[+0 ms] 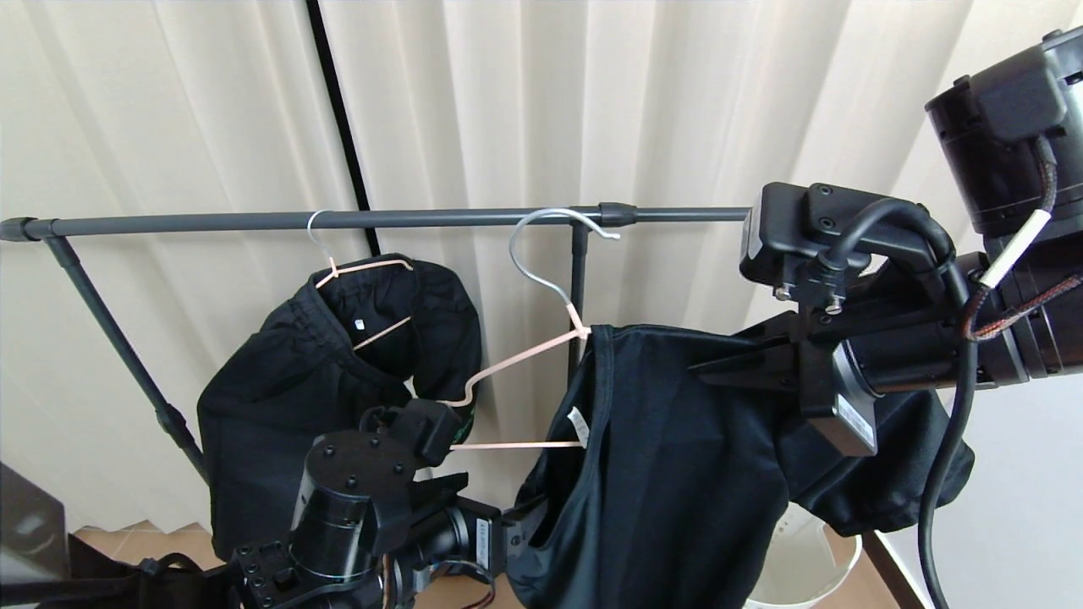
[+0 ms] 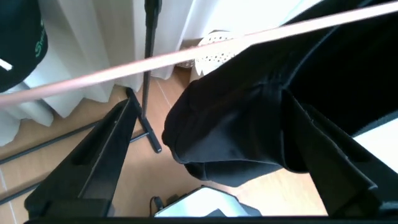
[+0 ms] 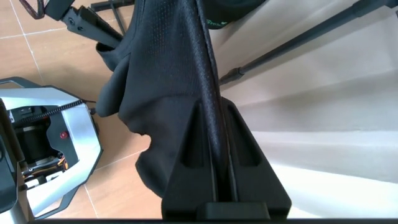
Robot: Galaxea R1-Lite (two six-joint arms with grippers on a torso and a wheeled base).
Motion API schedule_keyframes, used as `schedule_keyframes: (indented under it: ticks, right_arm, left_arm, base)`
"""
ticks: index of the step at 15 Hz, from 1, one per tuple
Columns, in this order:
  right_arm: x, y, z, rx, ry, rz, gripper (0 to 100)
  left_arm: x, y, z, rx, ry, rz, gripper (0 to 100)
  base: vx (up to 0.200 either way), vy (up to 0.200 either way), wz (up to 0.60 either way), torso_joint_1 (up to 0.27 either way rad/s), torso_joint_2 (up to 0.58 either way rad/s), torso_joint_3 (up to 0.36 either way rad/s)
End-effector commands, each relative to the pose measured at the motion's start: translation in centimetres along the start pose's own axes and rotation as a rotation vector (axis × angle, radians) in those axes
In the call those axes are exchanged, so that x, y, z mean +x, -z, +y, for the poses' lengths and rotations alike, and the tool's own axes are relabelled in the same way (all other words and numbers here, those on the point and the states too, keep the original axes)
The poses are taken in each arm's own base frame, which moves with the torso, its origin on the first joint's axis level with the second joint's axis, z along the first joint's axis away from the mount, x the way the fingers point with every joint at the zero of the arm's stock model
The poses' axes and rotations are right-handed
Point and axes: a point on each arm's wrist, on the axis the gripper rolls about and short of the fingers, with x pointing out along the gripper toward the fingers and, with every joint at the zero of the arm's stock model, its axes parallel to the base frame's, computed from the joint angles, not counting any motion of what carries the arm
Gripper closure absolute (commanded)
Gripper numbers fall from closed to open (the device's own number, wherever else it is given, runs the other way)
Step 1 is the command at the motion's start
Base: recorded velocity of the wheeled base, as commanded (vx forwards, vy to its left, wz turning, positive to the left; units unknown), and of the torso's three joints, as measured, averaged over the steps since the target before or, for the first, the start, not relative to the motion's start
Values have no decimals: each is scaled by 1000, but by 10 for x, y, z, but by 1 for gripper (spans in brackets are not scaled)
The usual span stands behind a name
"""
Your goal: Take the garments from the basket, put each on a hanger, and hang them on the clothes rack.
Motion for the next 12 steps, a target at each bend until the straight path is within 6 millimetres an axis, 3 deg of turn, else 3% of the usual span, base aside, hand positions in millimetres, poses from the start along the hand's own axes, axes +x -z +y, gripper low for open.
schedule_keyframes:
  ticks: [1,3,7,12]
  right_arm:
    - [-1,1,1,-1,-2,2,100]
    - [-5,3,2,1,3,-2,100]
    - [-6,11,-8,33,36,22,100]
    - [-4,18,-15,57,61,34,100]
  left_arm:
    - [0,3,0,3,-3,10,100]
    - [-2,3,-3,9,-16,-2,100]
    - [-27,-10,-5,35,-3,-82,100]
    - [-26,-13,7,24,-44,-87,100]
  base:
    - [0,0,0,0,0,0]
    - [0,0,0,0,0,0]
    - [0,0,0,0,0,0]
    - [0,0,0,0,0,0]
